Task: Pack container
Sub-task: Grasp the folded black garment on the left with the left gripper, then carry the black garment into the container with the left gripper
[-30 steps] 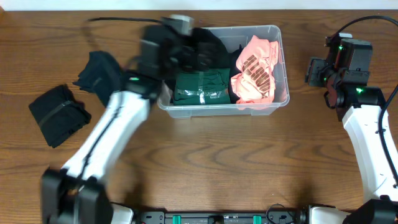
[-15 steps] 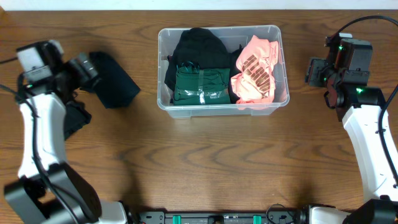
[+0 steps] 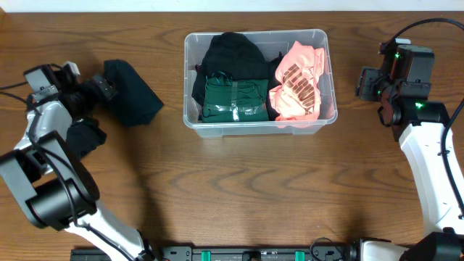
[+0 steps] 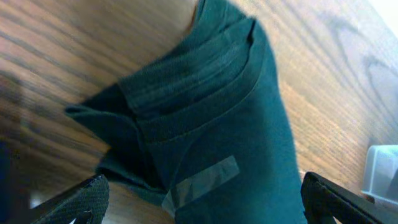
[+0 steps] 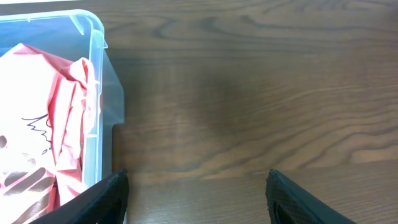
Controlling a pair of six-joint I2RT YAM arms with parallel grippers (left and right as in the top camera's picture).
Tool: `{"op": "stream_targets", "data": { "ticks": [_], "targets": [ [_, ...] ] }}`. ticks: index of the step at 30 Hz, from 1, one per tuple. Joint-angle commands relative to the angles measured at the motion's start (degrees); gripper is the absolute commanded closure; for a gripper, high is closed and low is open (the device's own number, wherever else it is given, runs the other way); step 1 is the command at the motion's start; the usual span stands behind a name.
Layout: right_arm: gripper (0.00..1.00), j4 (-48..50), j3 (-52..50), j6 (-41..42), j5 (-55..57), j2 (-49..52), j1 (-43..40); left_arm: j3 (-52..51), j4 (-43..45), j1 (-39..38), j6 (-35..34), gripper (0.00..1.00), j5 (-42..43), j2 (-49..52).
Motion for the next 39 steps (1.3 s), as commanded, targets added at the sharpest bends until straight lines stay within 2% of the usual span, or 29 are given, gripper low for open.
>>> {"op": "stream_targets", "data": {
  "ticks": [1,9,12,15,18,19,22,27,32,39],
  "targets": [
    [0.32,-0.2,-0.02,0.76,0.52,0.17,-0.46,0.28,0.35,0.04,0.28,0.02,2.12,2.71],
    [0.32,-0.22,-0.02,0.98,0.48,0.17,-0.46,0.28,1.75,-2.45,0.15,0.0,2.1,6.84],
    [0.32,-0.24,-0.02,0.98,0.5,0.17,-0.46,0.28,2.29,-4.76,0.13,0.04,1.42,7.56],
    [0.32,-0.7,-0.02,0.96,0.5,0.17,-0.46,0.28,2.27,-6.78,-0.7,0.16,-1.53,7.56],
    [0.32,-1.57,-0.02,0.96,0.52,0.17,-0.46,0.28,2.27,-8.02,-1.01,0.38,-2.27,7.56],
    [0.32,-1.77,-0.02,0.96,0.52,0.17,-0.46,0.28,2.25,-8.22,-1.29,0.48,-2.25,7.54],
    [0.32,-1.88,-0.02,0.96,0.52,0.17,-0.46,0.28,2.27,-8.33,-3.17,0.67,-2.25,7.54],
    [0.32,-1.9,-0.02,0.96,0.52,0.17,-0.46,0.28,2.21,-8.33,-3.15,0.87,-2.19,6.62],
    [0.32,-1.88,-0.02,0.96,0.52,0.17,-0.46,0.28,2.21,-8.33,-3.1,0.92,-2.19,0.24],
    [0.31,-1.68,-0.02,0.94,0.55,0.17,-0.46,0.28,2.21,-9.33,-3.13,0.94,-2.16,-16.26]
  ]
}}
